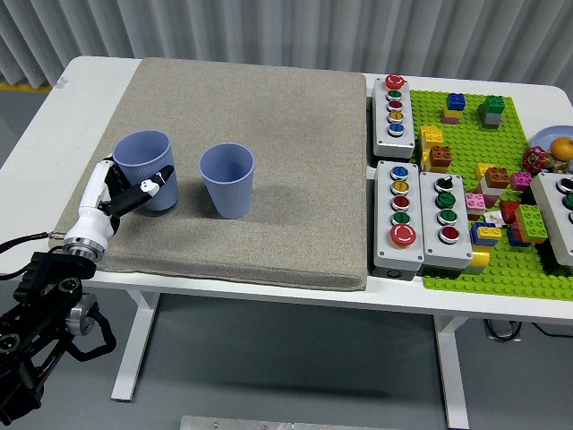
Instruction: Pick cup pour cup place
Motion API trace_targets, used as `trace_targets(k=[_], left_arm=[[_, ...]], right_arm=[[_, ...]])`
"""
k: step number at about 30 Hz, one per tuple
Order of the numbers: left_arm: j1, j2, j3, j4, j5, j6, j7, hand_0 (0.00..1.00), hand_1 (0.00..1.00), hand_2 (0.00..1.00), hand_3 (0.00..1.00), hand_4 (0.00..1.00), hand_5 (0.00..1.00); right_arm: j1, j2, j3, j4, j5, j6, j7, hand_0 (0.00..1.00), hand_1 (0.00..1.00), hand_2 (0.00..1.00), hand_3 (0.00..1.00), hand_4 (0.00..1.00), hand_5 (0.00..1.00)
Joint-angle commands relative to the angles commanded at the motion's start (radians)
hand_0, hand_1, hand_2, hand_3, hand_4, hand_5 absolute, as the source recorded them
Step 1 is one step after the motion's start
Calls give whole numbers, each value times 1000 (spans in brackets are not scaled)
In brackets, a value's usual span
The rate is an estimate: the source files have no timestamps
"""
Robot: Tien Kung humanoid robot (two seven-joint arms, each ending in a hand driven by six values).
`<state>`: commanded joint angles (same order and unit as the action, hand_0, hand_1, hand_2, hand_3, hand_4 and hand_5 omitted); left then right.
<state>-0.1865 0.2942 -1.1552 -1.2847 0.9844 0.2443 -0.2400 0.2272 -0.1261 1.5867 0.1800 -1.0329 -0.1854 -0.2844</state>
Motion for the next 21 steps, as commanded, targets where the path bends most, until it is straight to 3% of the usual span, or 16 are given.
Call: trace_targets(k=[7,9,13,21], left_arm=[[4,41,-26,-87,100,18,38,601,583,635,599,764,119],[-4,76,-24,-142,170,26,73,601,583,635,599,764,119],[-26,118,-9,-196,282,23,122,605,586,639,597,750,102],[-75,160,36,-219,419,21,175,606,586,639,598,739,88]], right_arm=[[-1,-2,5,0,-5,-1,1,710,650,612,574,2,66],[-1,-5,5,0,-6,-1,1,710,650,612,574,2,66],[-2,-7,3,0,-4,-2,3,710,650,612,574,2,64],[-5,-9,-1,0,0,-5,5,710,650,612,573,2,66]])
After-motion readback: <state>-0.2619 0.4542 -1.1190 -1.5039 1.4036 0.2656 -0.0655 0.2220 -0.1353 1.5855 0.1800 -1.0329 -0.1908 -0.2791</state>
